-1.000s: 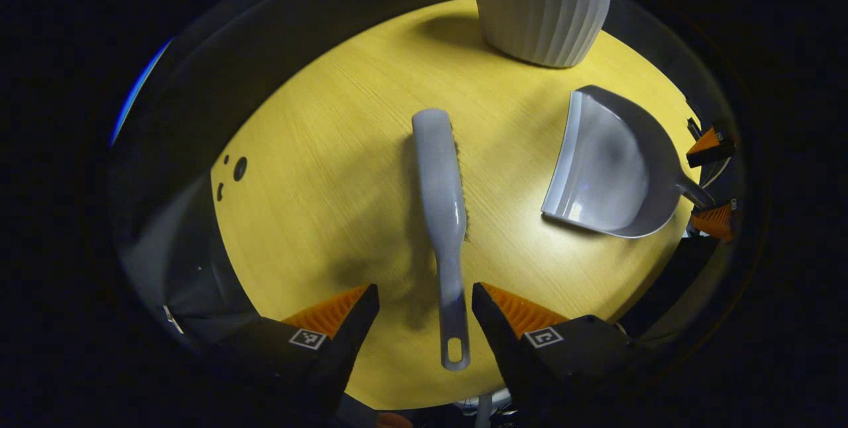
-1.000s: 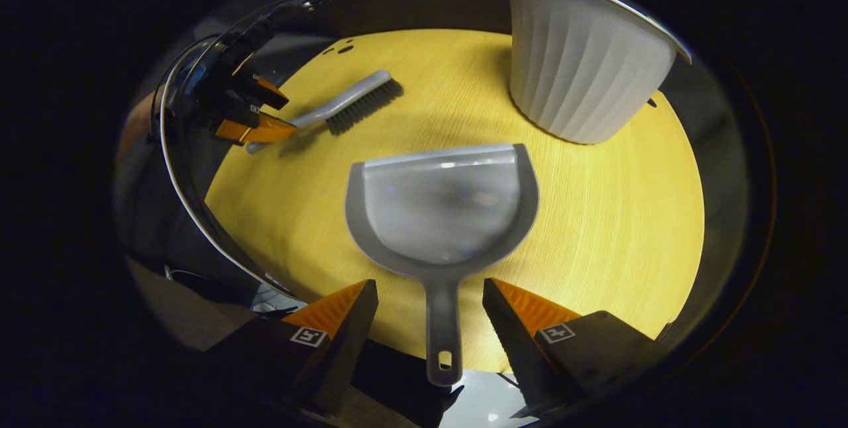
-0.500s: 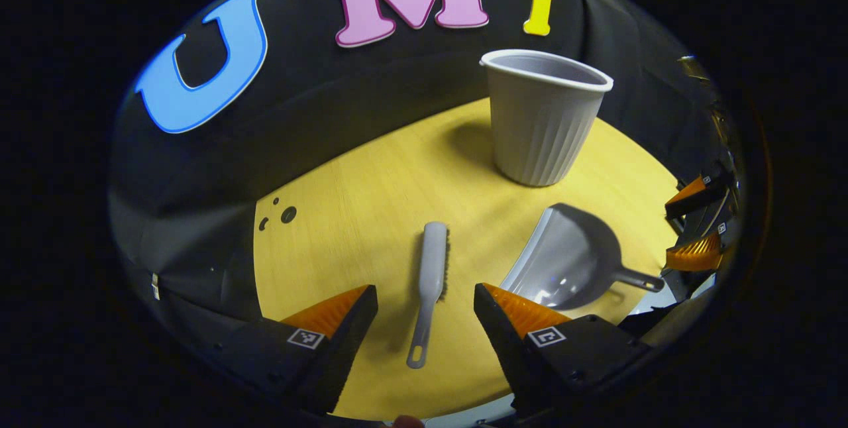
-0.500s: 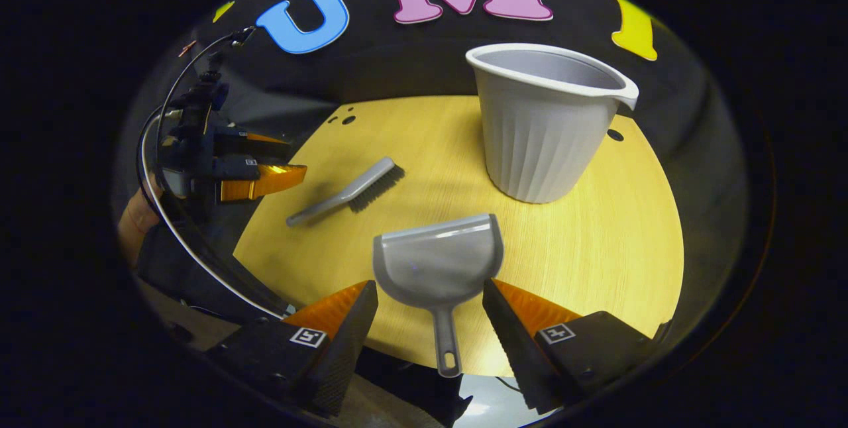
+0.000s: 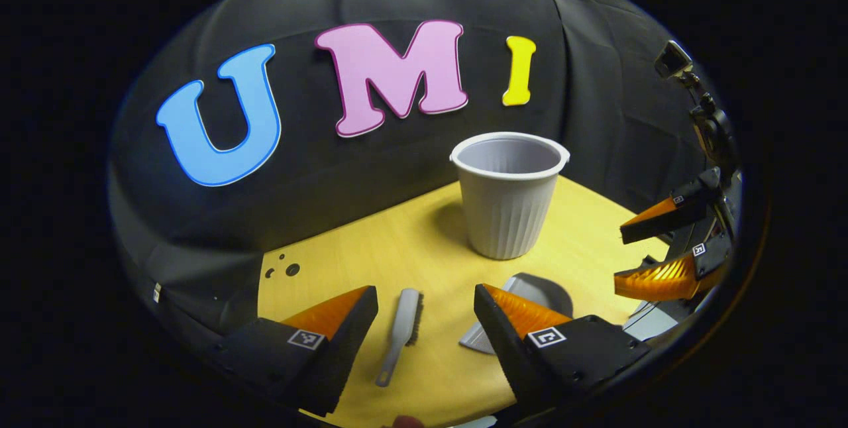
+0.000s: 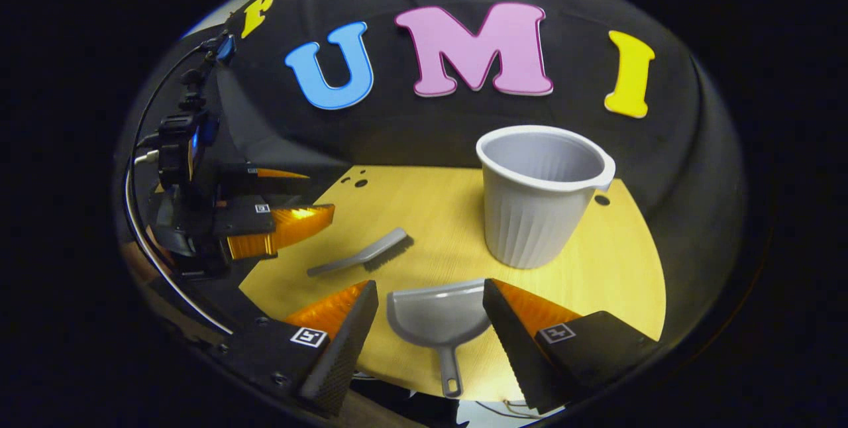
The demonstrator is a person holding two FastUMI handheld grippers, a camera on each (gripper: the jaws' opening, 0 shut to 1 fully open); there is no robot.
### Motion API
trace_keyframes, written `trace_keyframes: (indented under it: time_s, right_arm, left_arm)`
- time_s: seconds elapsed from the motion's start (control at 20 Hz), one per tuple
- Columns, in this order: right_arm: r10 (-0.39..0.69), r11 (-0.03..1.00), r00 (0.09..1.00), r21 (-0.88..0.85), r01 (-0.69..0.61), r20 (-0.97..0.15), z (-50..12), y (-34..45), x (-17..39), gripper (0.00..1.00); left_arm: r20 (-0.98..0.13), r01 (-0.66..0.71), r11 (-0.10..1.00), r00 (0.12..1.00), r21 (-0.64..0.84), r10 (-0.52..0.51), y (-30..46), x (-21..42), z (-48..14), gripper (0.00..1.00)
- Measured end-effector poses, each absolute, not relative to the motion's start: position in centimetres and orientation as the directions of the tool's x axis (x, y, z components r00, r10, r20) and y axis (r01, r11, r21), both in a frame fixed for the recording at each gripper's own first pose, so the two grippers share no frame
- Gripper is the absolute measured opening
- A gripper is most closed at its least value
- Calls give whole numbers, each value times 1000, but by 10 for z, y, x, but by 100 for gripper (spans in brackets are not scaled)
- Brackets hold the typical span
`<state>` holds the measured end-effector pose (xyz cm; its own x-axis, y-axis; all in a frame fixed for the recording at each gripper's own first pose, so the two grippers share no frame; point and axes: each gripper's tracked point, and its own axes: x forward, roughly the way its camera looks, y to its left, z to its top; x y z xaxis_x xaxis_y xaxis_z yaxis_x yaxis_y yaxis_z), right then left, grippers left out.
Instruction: Pick up the small broom and dustpan from the desktop, sweep the trash into the dustpan with the broom, and then empty the trash into the garbage bin.
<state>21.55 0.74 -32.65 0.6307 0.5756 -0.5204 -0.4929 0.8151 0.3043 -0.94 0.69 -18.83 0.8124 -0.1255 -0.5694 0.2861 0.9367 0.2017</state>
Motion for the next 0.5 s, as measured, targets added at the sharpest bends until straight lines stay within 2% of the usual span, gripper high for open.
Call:
trace_keyframes:
  time_s: [0.25,0.5]
  right_arm:
    - [559,827,677,261,-498,-478,-303,6,220,99]
    - [525,850,713,258,-459,-465,-290,6,220,99]
  left_arm:
    - [-566,276,950,811,143,-151,2,-16,-183,95]
    - [-534,260,953,834,157,-140,14,-24,-170,95]
